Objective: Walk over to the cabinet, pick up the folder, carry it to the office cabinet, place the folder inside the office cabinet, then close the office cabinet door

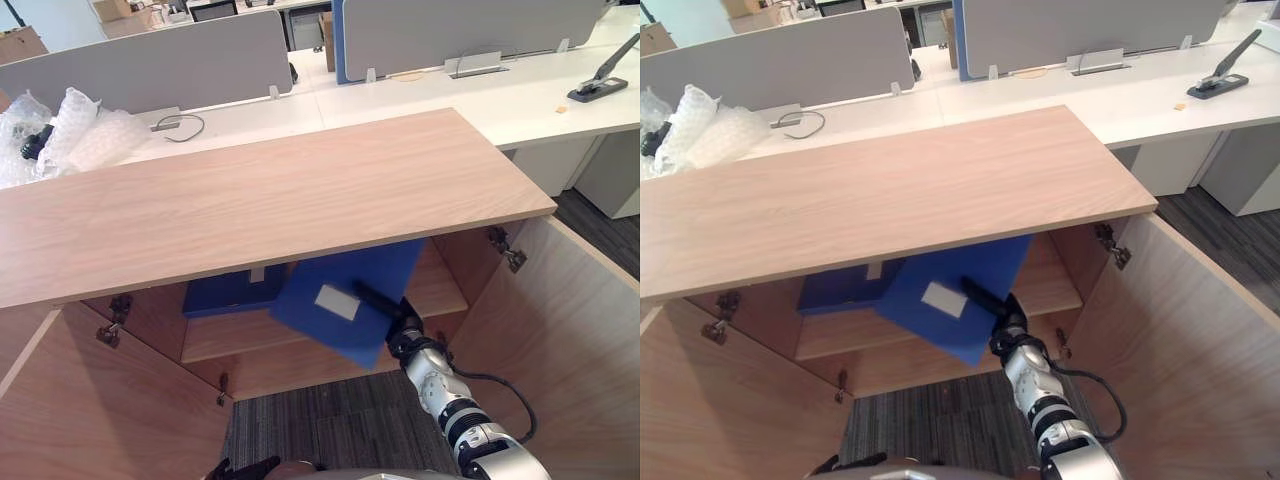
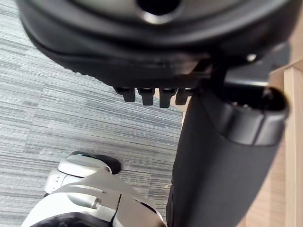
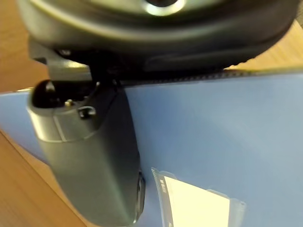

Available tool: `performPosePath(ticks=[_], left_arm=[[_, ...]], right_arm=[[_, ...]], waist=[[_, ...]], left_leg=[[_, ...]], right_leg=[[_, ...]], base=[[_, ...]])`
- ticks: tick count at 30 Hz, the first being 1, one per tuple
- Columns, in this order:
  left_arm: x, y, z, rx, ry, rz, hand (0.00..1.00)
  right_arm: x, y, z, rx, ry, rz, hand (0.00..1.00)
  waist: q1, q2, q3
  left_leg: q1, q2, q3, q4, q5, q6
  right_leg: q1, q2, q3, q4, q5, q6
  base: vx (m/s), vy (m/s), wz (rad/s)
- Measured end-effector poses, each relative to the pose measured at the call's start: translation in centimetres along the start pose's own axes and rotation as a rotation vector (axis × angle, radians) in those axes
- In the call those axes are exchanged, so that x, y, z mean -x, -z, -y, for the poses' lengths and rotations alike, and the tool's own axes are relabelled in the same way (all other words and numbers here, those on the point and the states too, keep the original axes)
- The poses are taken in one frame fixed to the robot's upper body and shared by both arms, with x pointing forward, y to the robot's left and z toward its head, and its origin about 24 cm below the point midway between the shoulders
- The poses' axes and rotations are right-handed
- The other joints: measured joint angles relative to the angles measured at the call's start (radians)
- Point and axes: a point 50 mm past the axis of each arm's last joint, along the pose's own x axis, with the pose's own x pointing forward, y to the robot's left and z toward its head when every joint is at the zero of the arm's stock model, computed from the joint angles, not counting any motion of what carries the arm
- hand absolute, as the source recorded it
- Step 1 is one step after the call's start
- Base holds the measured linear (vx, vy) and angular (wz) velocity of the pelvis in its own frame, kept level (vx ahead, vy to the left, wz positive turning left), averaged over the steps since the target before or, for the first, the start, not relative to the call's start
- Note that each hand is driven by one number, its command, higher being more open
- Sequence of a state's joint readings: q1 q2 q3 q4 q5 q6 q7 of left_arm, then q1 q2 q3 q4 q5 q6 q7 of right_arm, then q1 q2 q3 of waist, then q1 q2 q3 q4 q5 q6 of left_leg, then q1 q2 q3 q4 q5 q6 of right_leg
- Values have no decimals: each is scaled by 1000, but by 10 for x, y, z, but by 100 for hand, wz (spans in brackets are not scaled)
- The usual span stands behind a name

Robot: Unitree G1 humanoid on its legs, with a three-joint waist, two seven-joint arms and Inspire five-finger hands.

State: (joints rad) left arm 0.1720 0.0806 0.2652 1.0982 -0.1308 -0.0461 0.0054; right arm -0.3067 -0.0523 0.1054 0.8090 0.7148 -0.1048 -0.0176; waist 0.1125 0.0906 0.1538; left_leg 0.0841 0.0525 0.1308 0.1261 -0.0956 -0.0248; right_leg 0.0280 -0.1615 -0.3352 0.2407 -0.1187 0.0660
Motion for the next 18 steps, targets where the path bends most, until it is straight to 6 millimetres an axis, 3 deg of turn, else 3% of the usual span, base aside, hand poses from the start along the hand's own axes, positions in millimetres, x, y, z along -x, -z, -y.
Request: performPosePath(ticks=[5, 9, 11, 15, 18], left_arm=[[1, 0, -5, 34, -27, 13, 100], [0, -6, 0, 38, -15, 34, 100], [-1, -13, 7, 49, 1, 62, 100], [-3, -32, 17, 64, 25, 122, 100], [-2, -37, 16, 97, 19, 140, 100]], right_arm=[[1, -13, 19, -191, 140, 92, 0], [2, -14, 28, -404, 229, 114, 0], [-1, -18, 22, -495, 246, 135, 0], [-19, -46, -20, -629, 162, 182, 0], [-32, -87, -73, -688, 25, 218, 0]], waist=[[16, -10, -2], [21, 0, 3], [26, 8, 27], [28, 27, 74], [50, 38, 94]], left_leg=[[-49, 28, -8, 11, -5, -16], [-130, 30, -49, 113, -40, -12], [-194, 30, -81, 209, -65, -4], [-353, 18, -116, 413, -140, 3], [-494, 4, -128, 557, -196, 8]], right_leg=[[4, 44, -15, -92, 41, -11], [-14, 39, -49, -81, 41, -7], [-48, 14, -74, -6, 4, -4], [-188, -65, -120, 261, -125, -4], [-317, -136, -138, 461, -219, -11]], base=[[29, -86, 3], [30, 13, 25], [-11, 36, 37], [-121, 1, 48], [-155, -51, 39]])
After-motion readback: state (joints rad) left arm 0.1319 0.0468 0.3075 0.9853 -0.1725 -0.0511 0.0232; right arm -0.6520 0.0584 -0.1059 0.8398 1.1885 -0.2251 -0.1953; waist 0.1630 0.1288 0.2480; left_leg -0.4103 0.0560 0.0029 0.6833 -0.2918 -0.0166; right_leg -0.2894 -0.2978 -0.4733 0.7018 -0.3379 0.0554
